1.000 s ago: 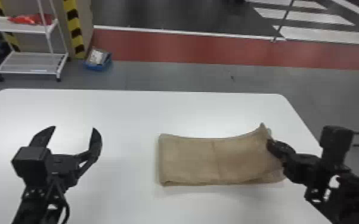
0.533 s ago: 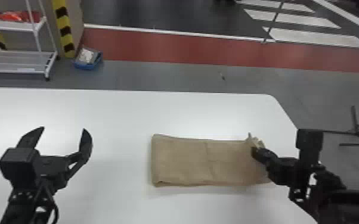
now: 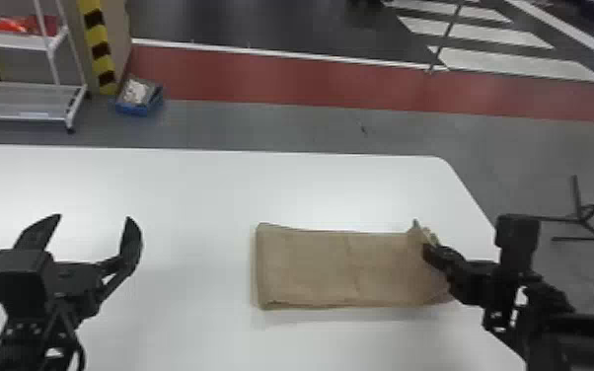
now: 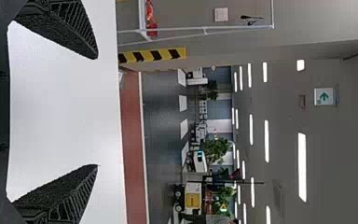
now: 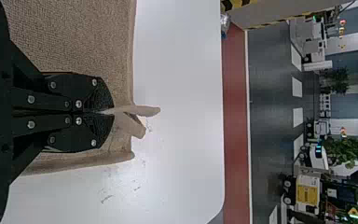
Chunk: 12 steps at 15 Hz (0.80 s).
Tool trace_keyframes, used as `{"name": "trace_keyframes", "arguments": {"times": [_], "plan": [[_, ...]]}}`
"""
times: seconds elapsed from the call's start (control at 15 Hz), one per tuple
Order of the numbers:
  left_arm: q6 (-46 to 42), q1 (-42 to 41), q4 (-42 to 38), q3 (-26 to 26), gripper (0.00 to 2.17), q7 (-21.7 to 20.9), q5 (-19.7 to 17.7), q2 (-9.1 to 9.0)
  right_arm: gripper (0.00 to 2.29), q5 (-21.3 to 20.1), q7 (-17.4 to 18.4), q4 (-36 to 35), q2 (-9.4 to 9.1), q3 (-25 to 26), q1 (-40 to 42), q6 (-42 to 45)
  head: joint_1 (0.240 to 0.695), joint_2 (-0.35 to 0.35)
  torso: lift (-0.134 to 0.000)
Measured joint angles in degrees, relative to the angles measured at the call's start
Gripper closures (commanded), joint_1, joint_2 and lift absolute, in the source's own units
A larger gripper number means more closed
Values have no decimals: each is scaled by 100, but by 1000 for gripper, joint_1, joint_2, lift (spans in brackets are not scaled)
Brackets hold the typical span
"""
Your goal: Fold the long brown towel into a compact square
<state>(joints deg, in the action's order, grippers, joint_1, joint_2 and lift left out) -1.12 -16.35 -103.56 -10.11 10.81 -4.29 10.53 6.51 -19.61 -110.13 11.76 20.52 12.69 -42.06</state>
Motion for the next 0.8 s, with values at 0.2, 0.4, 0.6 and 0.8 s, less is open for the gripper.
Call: {"name": "trace_keyframes", "arguments": {"times": [0.2,0.4,0.6,0.8], "plan": [[3,18,40,17,39,5,6,0,1180,24,-173,84,15,25,-18,361,695,-221,-115],[-1,25,71,59,39,49,6,2,1180,417,-235,-327,-9,445,225,646,695,-231,-115],[-14,-12,74,101,39,7,-1,3,1180,171,-269,190,170,377,138,780,695,-249,-115],[-15,4,75,91,39,-10,-1,-4,1139,-215,-263,804,211,170,-101,998,695,-254,-115]]}}
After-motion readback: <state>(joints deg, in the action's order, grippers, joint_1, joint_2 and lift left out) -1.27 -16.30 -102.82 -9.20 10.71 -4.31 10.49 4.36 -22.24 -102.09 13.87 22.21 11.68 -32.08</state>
